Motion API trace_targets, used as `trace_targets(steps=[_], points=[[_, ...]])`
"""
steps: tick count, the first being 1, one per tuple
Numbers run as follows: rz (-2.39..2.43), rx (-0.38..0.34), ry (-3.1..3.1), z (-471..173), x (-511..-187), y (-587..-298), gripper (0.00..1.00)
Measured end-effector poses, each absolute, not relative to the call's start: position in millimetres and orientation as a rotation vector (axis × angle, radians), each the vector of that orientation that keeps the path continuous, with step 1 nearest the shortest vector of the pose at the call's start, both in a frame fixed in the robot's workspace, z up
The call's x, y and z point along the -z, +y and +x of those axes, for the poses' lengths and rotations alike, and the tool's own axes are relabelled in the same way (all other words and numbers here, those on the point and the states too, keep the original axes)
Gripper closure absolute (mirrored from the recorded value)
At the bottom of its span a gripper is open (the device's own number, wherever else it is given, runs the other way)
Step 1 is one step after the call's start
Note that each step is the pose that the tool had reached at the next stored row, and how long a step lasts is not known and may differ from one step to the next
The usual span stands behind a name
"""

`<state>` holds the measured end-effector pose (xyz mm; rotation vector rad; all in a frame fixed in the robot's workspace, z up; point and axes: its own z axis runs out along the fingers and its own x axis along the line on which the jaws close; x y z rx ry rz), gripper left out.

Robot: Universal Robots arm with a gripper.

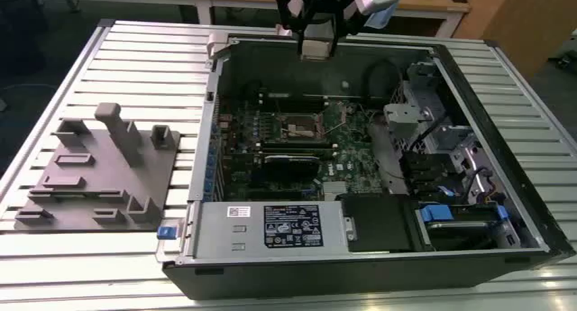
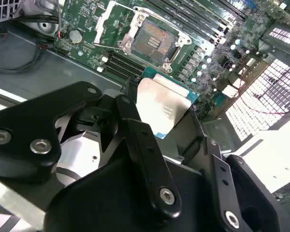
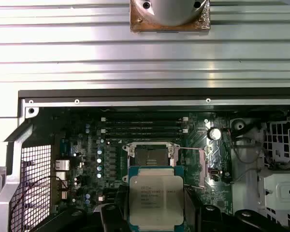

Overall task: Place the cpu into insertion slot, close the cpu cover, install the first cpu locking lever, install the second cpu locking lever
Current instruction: 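Place the cpu into insertion slot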

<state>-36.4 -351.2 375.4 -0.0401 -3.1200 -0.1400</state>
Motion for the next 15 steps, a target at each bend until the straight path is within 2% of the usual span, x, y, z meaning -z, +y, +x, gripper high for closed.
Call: trace_targets(steps=[15], points=[[-0.048,0.14,-3.12,-36.4,-375.4,-351.2,0.46]])
